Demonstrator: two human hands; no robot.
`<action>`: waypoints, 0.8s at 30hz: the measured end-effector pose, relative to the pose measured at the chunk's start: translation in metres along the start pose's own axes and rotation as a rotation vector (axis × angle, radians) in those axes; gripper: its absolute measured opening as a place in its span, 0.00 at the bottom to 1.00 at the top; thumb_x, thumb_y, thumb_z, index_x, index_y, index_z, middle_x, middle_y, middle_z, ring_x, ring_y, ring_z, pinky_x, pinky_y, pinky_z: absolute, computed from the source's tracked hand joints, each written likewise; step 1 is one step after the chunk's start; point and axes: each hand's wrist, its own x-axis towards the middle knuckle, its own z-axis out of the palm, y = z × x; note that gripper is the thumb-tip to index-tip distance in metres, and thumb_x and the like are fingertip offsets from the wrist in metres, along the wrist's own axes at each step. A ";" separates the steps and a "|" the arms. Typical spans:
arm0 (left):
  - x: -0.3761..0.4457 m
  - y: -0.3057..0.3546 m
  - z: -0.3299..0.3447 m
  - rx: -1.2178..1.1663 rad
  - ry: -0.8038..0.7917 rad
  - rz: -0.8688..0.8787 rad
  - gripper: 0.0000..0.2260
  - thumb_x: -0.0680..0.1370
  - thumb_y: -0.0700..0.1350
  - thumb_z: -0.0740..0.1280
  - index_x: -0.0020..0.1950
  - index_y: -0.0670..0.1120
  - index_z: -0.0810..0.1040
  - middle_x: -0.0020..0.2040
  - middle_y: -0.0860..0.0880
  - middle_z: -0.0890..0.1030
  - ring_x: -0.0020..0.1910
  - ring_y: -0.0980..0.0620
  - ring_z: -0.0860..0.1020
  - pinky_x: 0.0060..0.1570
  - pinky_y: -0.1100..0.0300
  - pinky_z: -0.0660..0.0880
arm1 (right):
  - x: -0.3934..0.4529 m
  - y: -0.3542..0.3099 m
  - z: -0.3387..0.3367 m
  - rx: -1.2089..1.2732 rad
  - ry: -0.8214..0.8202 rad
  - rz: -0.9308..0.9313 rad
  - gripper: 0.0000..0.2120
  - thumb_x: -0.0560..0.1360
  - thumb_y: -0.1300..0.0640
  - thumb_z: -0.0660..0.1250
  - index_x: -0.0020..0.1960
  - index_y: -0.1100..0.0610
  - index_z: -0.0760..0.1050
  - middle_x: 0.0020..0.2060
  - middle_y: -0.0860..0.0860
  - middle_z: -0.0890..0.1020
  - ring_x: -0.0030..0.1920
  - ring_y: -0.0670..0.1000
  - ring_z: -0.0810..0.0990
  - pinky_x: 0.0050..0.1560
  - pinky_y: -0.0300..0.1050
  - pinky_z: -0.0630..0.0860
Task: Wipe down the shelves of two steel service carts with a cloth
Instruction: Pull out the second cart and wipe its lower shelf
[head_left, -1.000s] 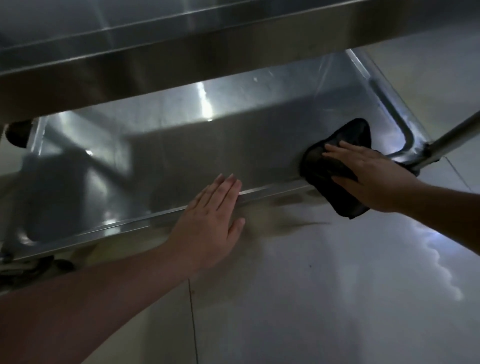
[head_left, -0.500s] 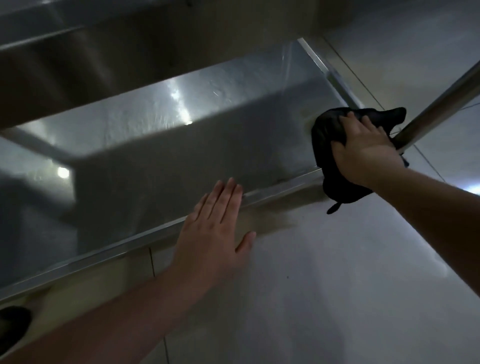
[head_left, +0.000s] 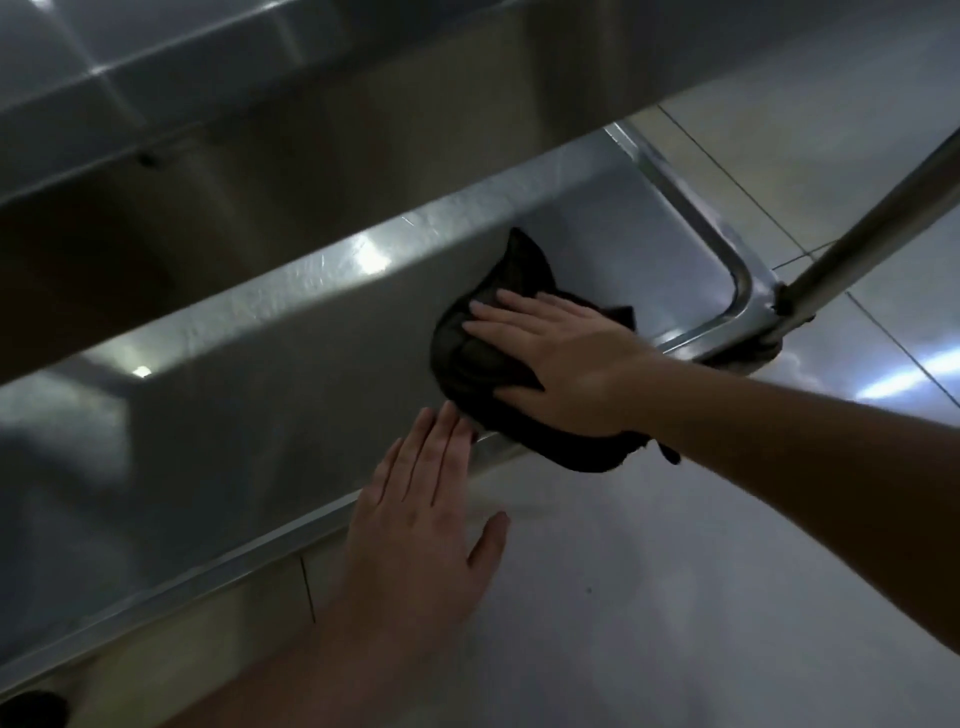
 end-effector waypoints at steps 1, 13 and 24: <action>0.000 0.000 0.000 0.005 0.009 0.007 0.36 0.81 0.61 0.61 0.83 0.41 0.65 0.85 0.45 0.62 0.84 0.47 0.60 0.79 0.44 0.64 | -0.008 0.009 -0.002 0.000 -0.010 0.002 0.36 0.80 0.32 0.53 0.85 0.42 0.51 0.84 0.39 0.51 0.83 0.44 0.46 0.79 0.43 0.39; -0.002 -0.007 0.008 -0.008 0.033 0.032 0.37 0.82 0.62 0.64 0.85 0.43 0.60 0.86 0.46 0.59 0.85 0.48 0.55 0.82 0.48 0.58 | 0.086 0.093 -0.044 -0.044 0.252 0.665 0.32 0.83 0.47 0.53 0.85 0.55 0.54 0.85 0.55 0.55 0.84 0.61 0.51 0.82 0.62 0.46; -0.004 -0.001 0.004 0.040 0.010 0.037 0.38 0.81 0.61 0.61 0.84 0.40 0.61 0.86 0.44 0.59 0.85 0.46 0.58 0.80 0.45 0.60 | -0.017 0.026 -0.011 0.005 0.062 0.094 0.33 0.81 0.37 0.58 0.83 0.43 0.59 0.83 0.44 0.62 0.82 0.51 0.59 0.81 0.47 0.48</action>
